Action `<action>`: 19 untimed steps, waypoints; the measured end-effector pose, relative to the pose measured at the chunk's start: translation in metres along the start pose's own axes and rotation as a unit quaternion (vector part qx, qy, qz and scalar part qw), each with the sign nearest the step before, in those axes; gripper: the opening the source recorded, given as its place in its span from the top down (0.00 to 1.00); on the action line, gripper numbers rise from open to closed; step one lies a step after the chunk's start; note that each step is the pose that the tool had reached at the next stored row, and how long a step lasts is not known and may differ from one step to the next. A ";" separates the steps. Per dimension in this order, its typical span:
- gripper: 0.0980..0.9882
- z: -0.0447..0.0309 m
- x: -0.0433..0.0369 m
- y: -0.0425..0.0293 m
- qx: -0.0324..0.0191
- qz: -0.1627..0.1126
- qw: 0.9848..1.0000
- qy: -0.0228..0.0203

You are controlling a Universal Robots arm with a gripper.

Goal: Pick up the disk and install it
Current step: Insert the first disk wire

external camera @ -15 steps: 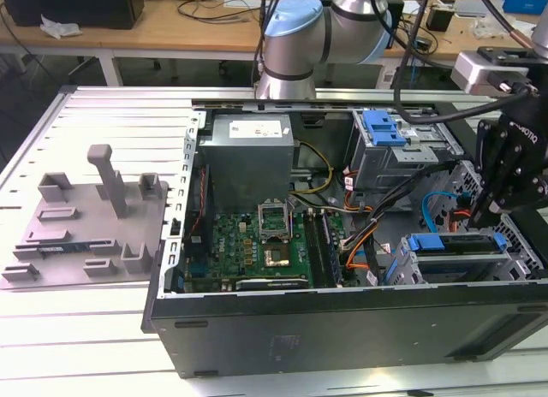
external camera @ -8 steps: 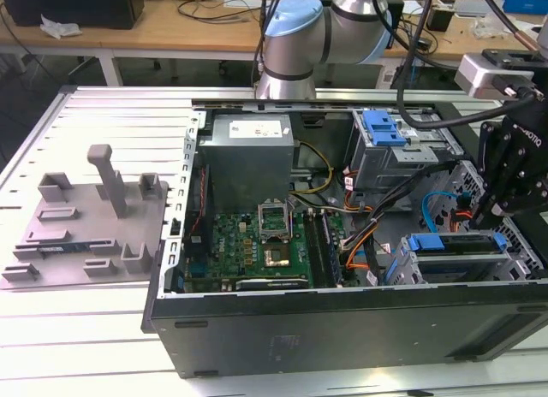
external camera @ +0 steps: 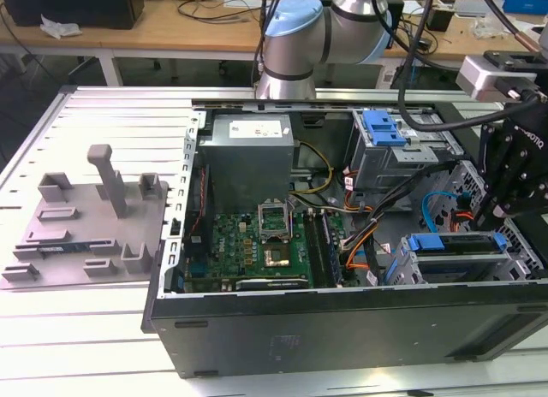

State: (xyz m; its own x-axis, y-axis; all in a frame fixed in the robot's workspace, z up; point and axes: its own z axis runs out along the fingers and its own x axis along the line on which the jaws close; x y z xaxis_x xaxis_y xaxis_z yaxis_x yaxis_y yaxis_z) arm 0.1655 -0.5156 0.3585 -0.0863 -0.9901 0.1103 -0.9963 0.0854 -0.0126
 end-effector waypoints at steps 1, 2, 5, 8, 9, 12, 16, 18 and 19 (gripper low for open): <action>0.93 0.0001 0.0000 0.0001 0.000 -0.001 1.000 0.000; 0.93 0.0003 0.0000 0.0001 0.000 -0.002 1.000 0.000; 0.93 0.0003 0.0000 0.0001 0.000 -0.002 1.000 0.000; 0.93 0.0004 -0.0001 0.0001 0.000 -0.002 1.000 0.000; 0.93 0.0004 -0.0009 0.0002 0.000 -0.002 1.000 0.000; 0.93 0.0002 -0.0019 0.0003 0.001 -0.003 1.000 0.000; 0.93 0.0001 -0.0020 0.0003 0.001 -0.004 1.000 0.000; 0.93 0.0003 -0.0020 0.0003 0.001 -0.004 1.000 0.000; 0.93 0.0005 -0.0021 0.0003 0.001 -0.005 1.000 0.000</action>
State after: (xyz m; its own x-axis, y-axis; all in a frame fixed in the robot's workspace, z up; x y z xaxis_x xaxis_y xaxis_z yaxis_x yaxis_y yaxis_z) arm 0.1654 -0.5136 0.3579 -0.0773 -0.9909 0.1103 -0.9970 0.0763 -0.0130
